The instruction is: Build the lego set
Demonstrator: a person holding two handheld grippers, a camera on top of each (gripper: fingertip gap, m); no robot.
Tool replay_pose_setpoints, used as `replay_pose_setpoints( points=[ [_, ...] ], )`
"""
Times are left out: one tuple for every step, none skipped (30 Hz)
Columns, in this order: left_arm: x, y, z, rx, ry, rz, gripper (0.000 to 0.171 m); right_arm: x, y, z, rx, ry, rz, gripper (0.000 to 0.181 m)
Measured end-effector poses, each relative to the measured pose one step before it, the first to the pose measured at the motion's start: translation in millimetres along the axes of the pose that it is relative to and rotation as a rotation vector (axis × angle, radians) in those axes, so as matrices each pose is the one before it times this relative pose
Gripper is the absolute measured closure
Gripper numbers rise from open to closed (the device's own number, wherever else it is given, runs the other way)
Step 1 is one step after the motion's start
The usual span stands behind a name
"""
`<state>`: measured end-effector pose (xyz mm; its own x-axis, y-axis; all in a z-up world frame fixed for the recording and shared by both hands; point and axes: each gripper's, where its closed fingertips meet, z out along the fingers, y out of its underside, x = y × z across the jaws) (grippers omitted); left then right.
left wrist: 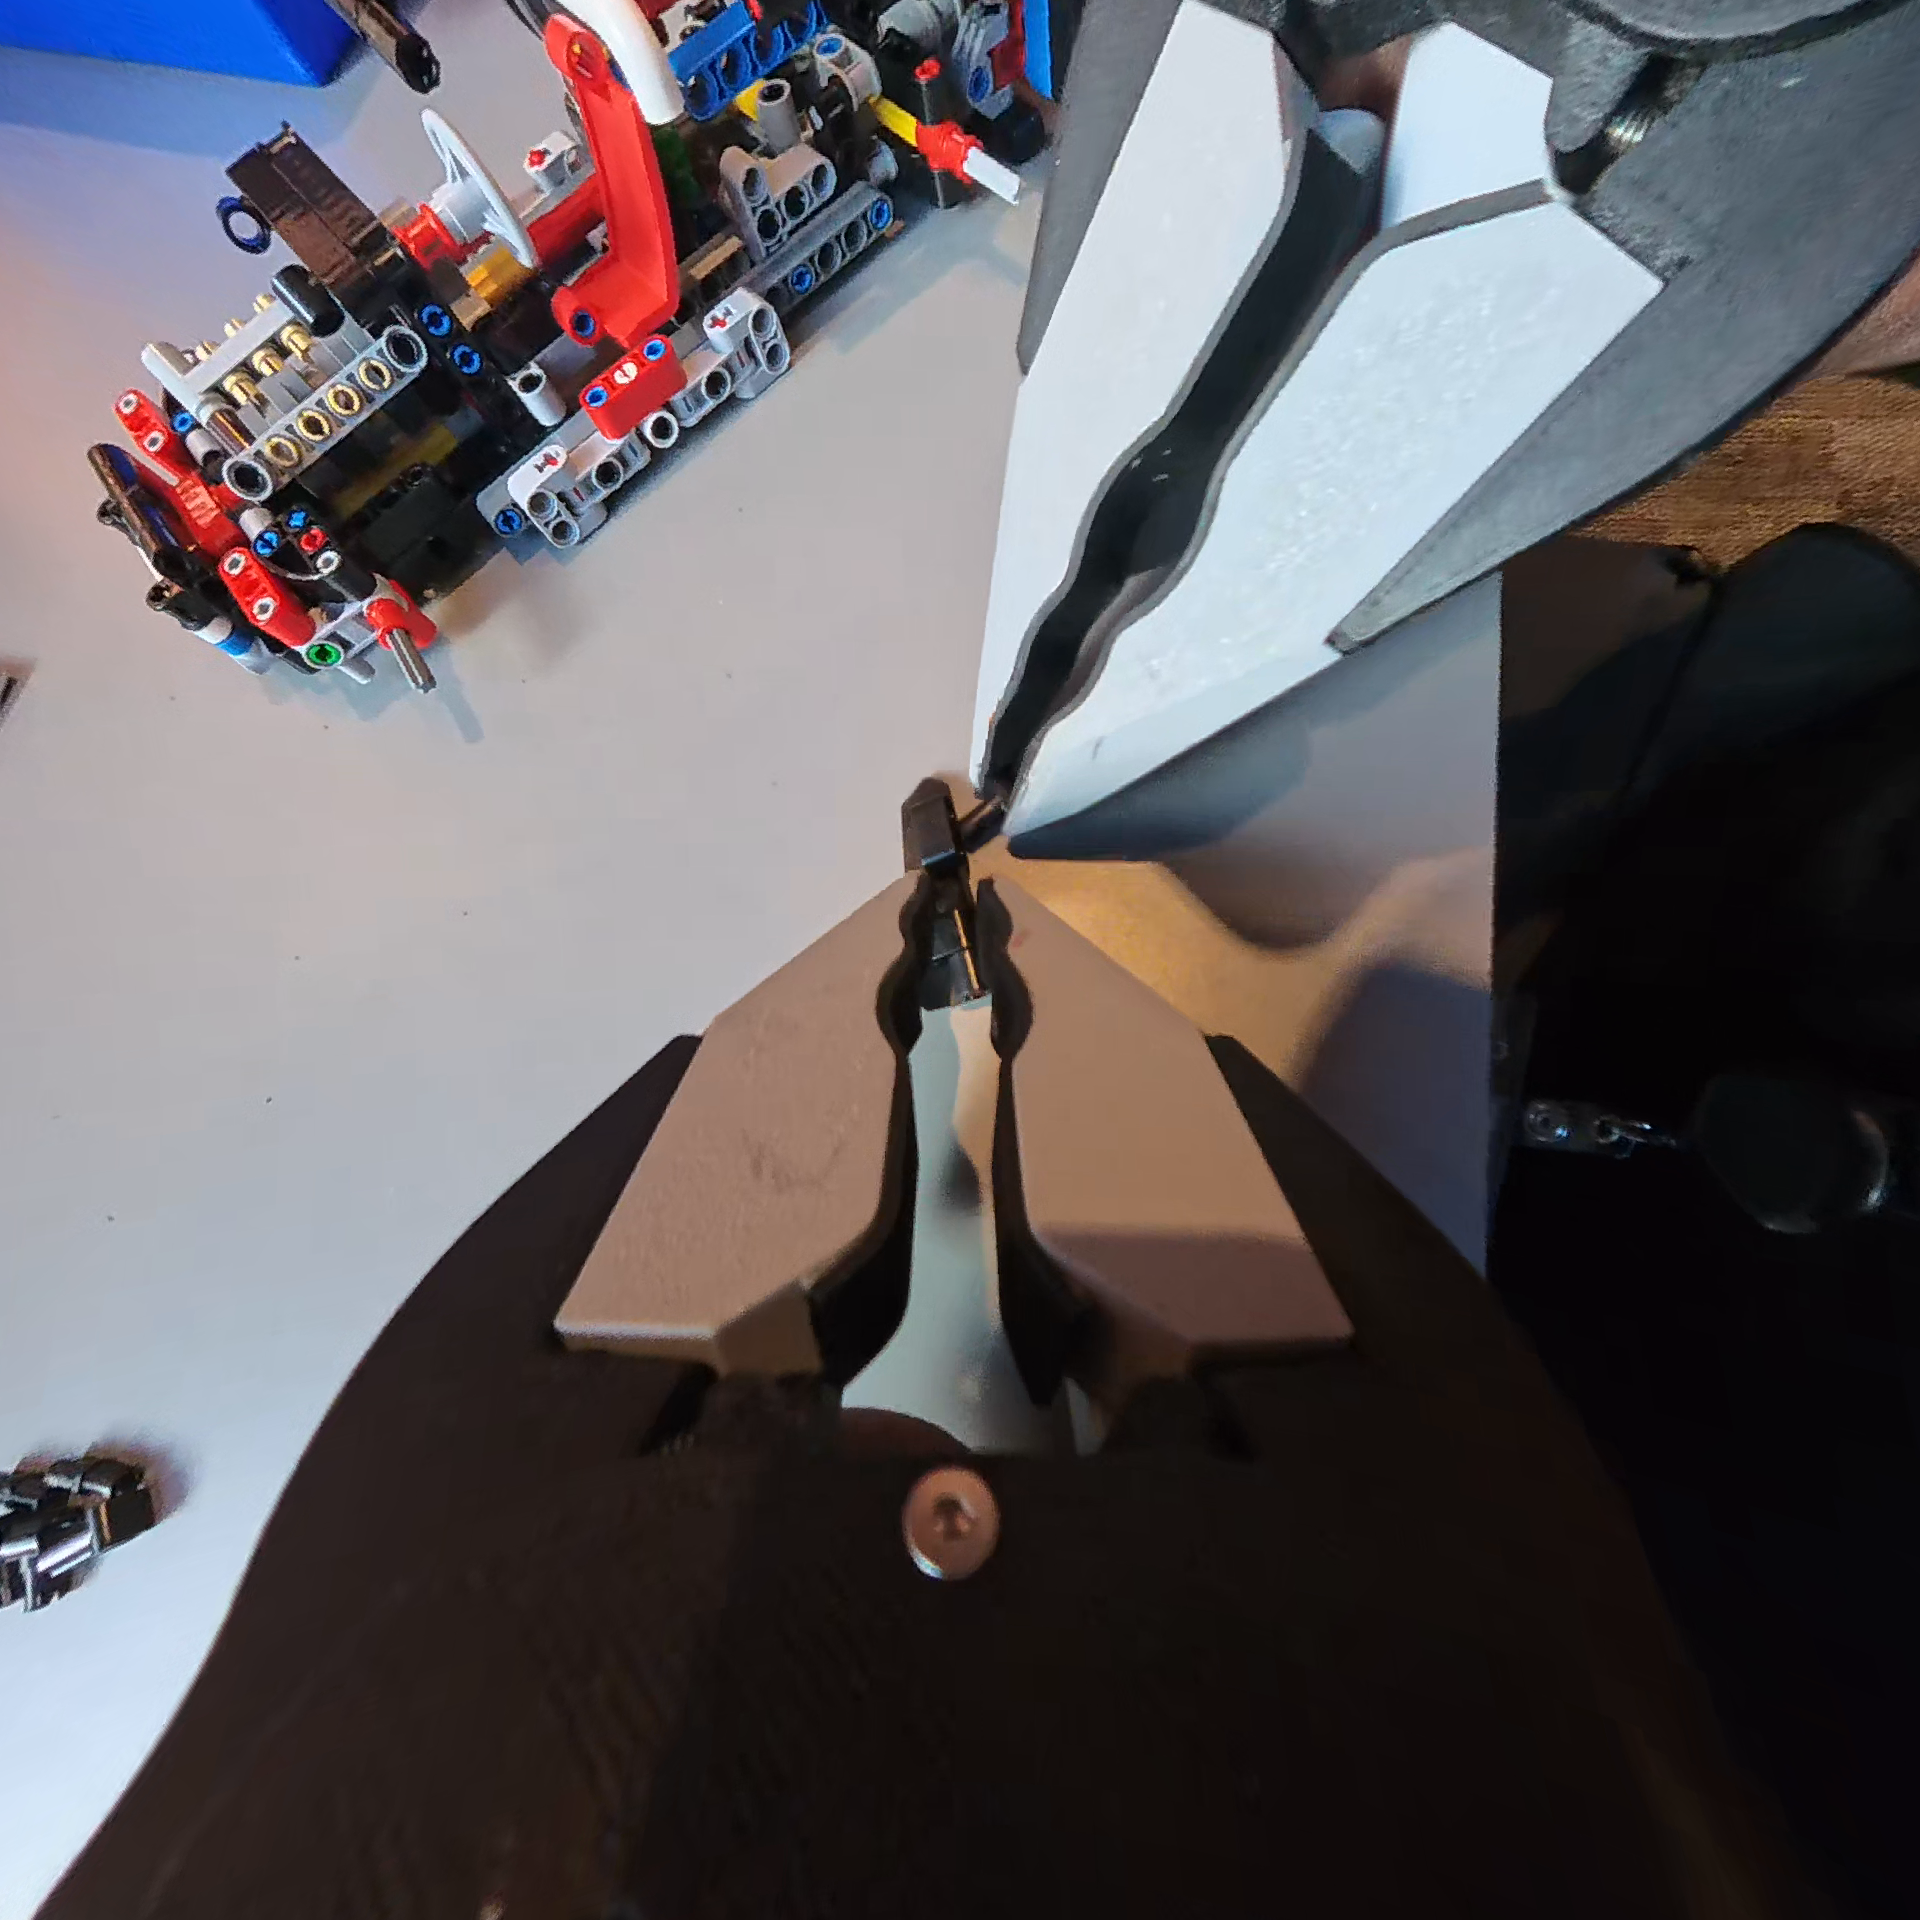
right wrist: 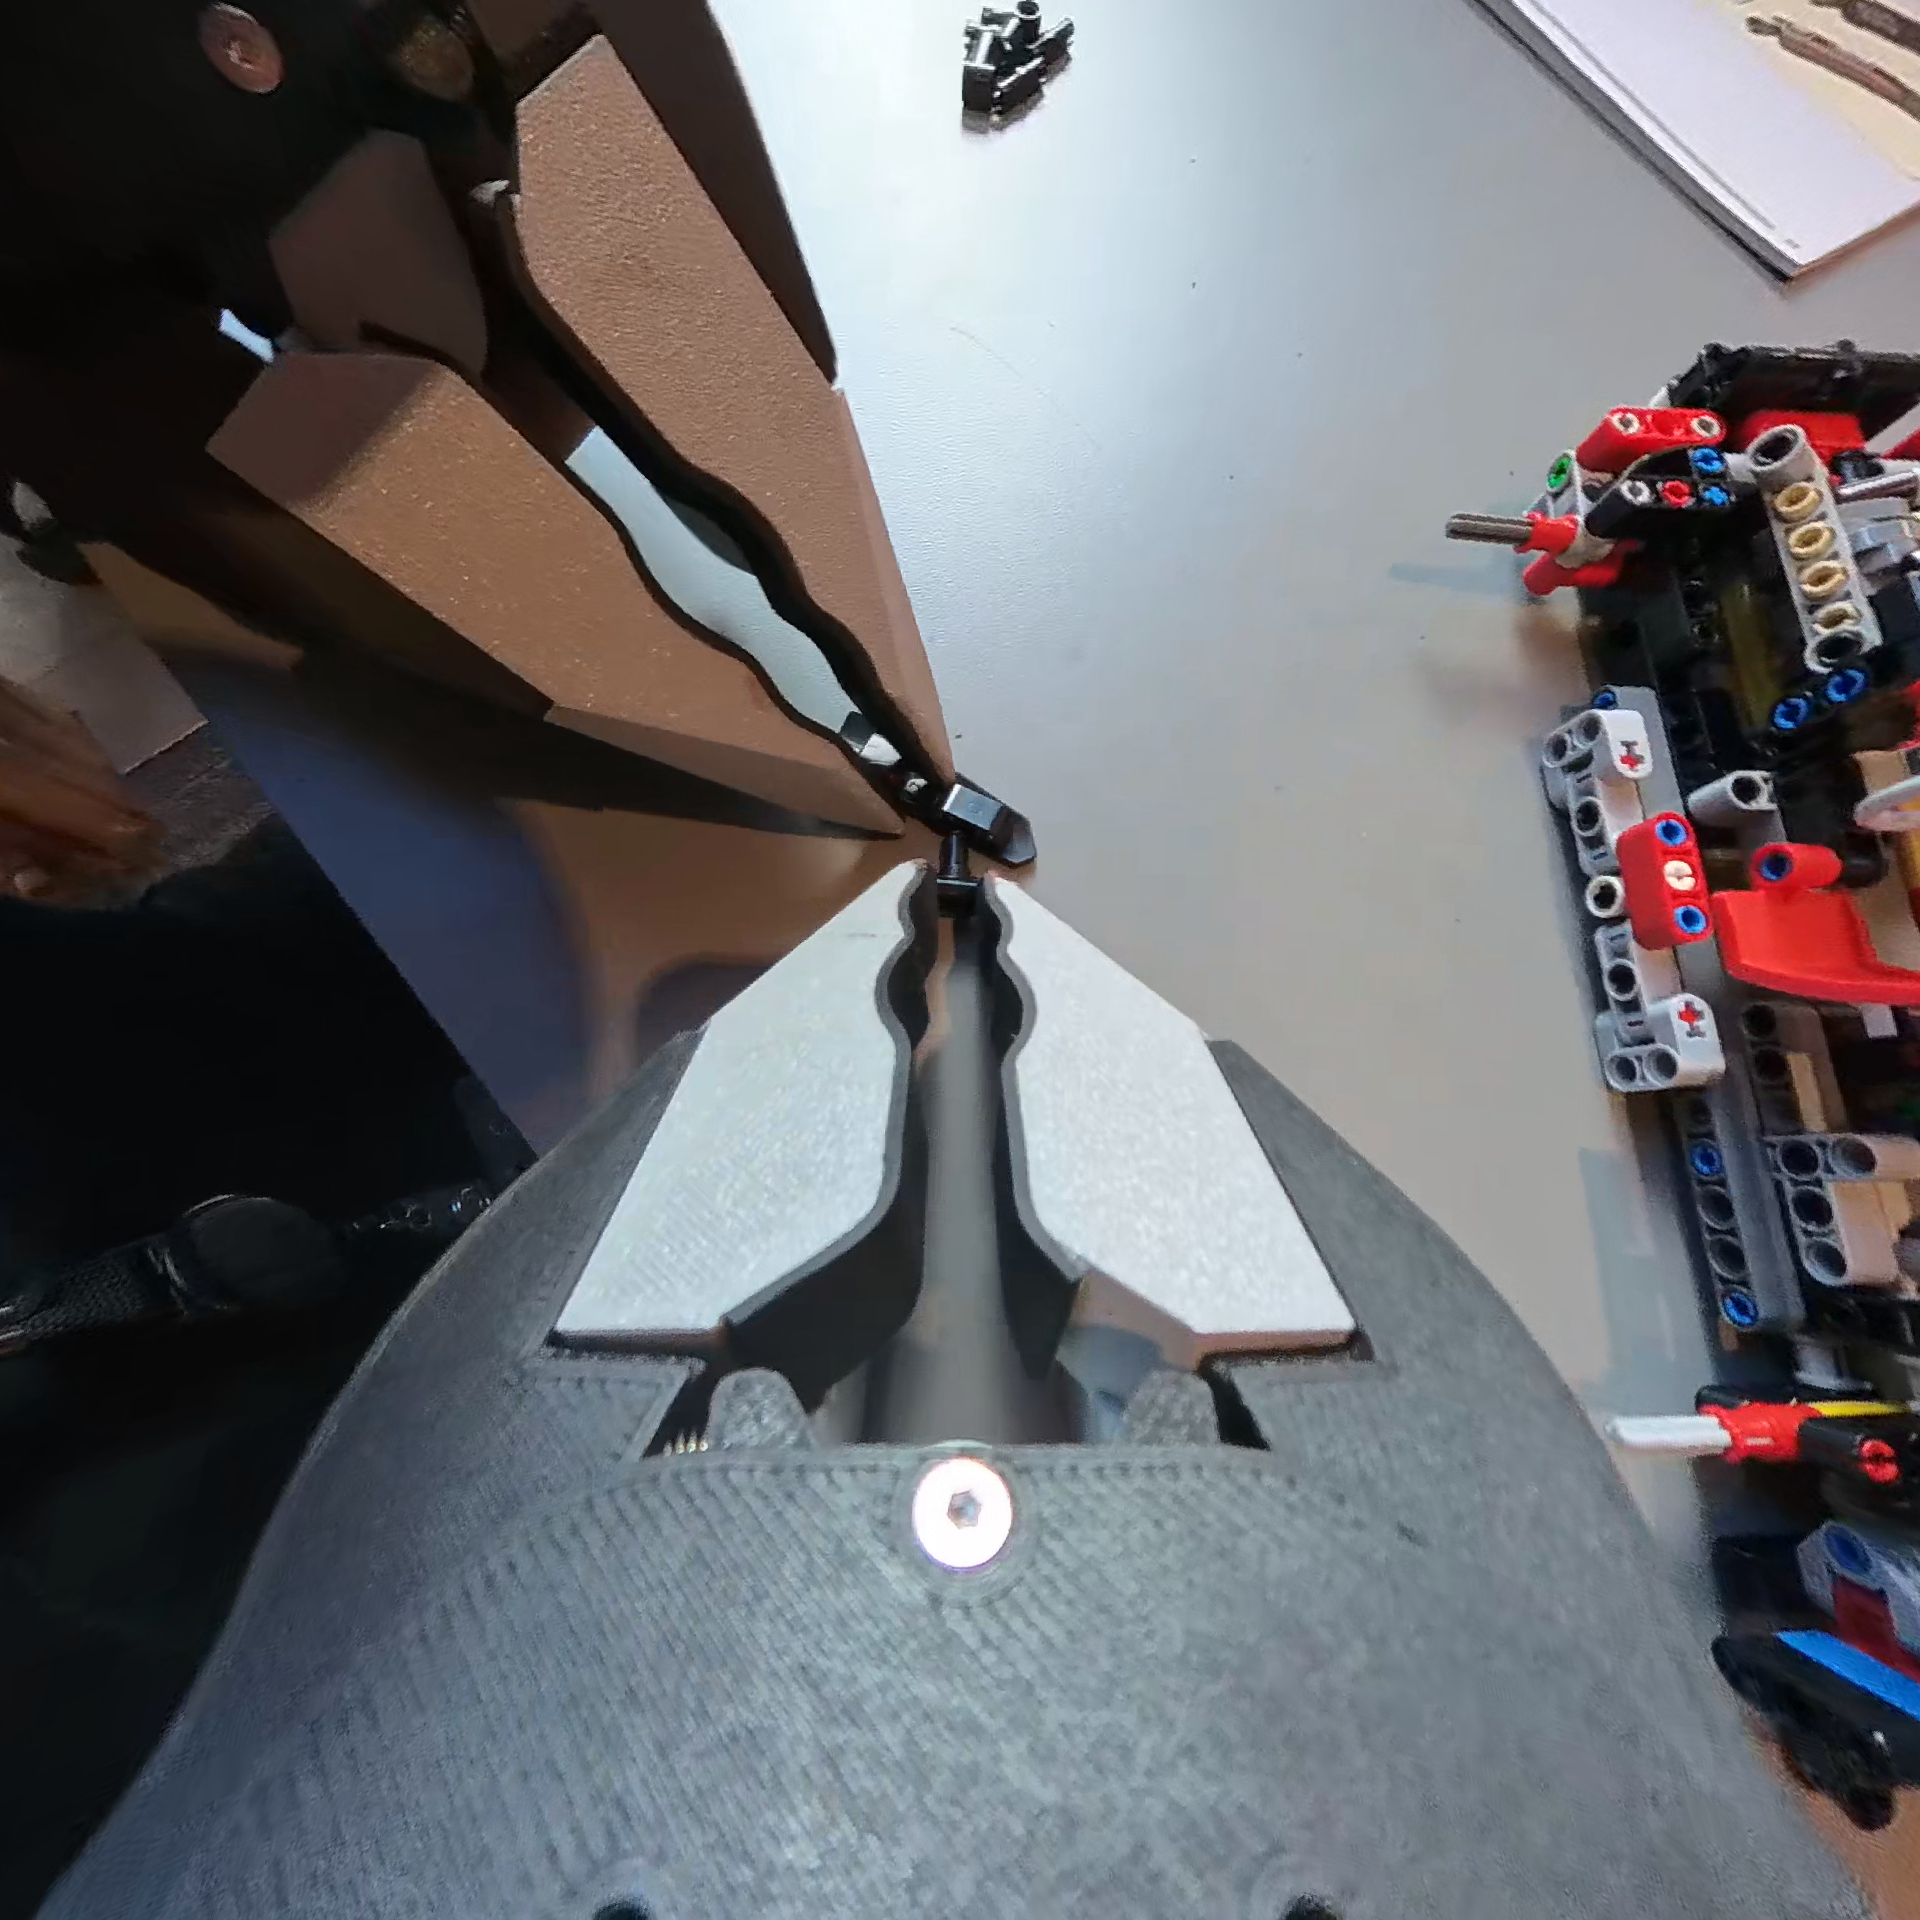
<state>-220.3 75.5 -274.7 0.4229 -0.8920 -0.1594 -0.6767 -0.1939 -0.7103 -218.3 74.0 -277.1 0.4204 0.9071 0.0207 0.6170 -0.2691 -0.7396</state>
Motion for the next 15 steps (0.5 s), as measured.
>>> replay_pose_setpoints(
  points=[
    [1.34, -0.29, -0.07, 0.0005, 0.0008, 0.0031, 0.166, -0.88, 0.85, -0.94, 0.0037, -0.0027, 0.0159, 0.178],
    [2.26, -0.68, 0.24, -0.00014, 0.0046, -0.0035, 0.166, -0.99, 1.65, -1.47, 0.0027, -0.0009, 0.0172, 0.178],
    [2.36, -1.42, 1.01, -0.00016, 0.0039, -0.0052, 0.167, -0.28, 2.03, -2.29, 0.0057, 0.0067, 0.0112, 0.178],
    [2.54, -2.3, 1.84, -0.00026, 0.0034, -0.0022, 0.167, 0.24, 2.53, -2.97, 0.0049, 0.0111, 0.0086, 0.178],
    [2.65, -2.86, 2.55, 0.00032, 0.0026, 0.0036, 0.167, 1.04, 2.73, -3.42, 0.0035, 0.0116, 0.0139, 0.178],
    [2.41, -2.92, 2.59, 0.00086, -0.0006, 0.0083, 0.167, 1.77, 2.59, -3.3, 0.005, 0.0104, 0.0191, 0.178],
    [2.18, -2.81, 2.5, 0.00045, -0.0019, 0.008, 0.167, 1.68, 2.47, -2.97, 0.0036, 0.0055, 0.0211, 0.178],
    [2.12, -2.48, 2.06, 0.00088, -0.002, 0.0105, 0.167, 1.24, 2.17, -2.77, 0.003, 0.0027, 0.0213, 0.178],
    [1.54, -2.26, 1.89, 0.00111, -0.0029, 0.0099, 0.167, 1.14, 1.21, -2.8, 0.0064, 0.0035, 0.0211, 0.178],
    [1.23, -1.72, 1.54, 0.00053, -0.0037, 0.0093, 0.167, 0.86, 0.64, -2.27, 0.0061, 0.0045, 0.0188, 0.178],
    [0.94, -1.53, 1.25, 0.0004, -0.0047, 0.0078, 0.168, 0.85, 0.9, -1.58, 0.0023, 0.0051, 0.0145, 0.178],
    [0.42, -1.11, 1.03, 0.00012, -0.0067, 0.0073, 0.168, 0.85, 0.51, -1.22, 0.0037, 0.0064, 0.0111, 0.178],
    [0.24, -0.96, 0.75, -0.00043, -0.0082, 0.0068, 0.168, 0.89, 0.34, -0.89, 0.0046, 0.0087, 0.008, 0.178],
    [0.27, -0.9, 0.86, -0.00102, -0.0088, 0.0047, 0.168, 0.88, 0.24, -0.78, 0.0051, 0.0107, 0.0063, 0.178],
    [-0.12, -0.74, 0.82, -0.00147, -0.01, 0.0029, 0.168, 0.61, 0.04, -0.57, 0.0085, 0.0091, 0.006, 0.178]
  ],
)
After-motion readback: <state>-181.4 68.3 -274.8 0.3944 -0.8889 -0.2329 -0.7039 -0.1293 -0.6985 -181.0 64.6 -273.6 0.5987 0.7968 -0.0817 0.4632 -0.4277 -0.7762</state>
